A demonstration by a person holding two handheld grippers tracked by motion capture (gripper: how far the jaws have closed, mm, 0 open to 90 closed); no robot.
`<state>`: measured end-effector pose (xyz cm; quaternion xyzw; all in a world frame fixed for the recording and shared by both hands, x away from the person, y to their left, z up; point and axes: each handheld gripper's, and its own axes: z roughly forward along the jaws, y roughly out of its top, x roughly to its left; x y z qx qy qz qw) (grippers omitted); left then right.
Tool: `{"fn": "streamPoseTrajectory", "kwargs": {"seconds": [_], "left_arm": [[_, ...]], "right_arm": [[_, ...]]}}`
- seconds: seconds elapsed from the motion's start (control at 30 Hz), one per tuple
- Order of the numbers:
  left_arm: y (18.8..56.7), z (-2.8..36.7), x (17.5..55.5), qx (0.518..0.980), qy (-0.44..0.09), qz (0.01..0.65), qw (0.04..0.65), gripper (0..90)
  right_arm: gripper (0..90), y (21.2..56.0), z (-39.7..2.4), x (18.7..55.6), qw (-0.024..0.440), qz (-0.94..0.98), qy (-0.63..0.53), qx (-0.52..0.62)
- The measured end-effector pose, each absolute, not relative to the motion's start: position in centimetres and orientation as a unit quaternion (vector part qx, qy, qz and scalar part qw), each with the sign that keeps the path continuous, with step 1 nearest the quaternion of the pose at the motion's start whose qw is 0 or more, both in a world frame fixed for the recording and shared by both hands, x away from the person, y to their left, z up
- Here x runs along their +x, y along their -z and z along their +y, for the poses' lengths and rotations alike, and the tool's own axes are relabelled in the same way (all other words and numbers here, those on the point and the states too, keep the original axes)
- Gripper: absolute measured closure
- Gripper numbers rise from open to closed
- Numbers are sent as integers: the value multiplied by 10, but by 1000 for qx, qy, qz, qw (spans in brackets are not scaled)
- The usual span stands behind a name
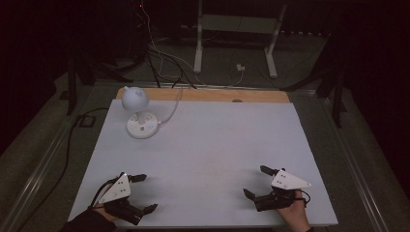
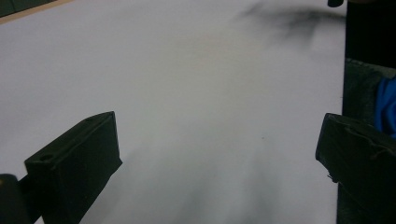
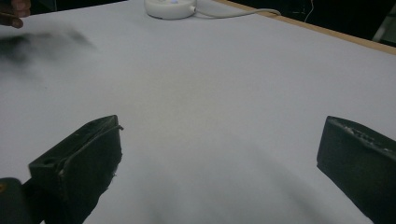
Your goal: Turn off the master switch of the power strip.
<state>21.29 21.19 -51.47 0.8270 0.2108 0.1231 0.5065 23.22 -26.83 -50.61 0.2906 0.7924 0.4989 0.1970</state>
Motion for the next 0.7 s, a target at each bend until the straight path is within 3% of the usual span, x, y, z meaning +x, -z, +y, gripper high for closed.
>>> {"fn": "streamPoseTrajectory", "kwargs": {"seconds": [0.7], "left_arm": [[500, 207, 215, 823, -105, 215, 515, 3]], "right_arm": [[0, 502, -269, 231, 200, 784, -512, 290]]}}
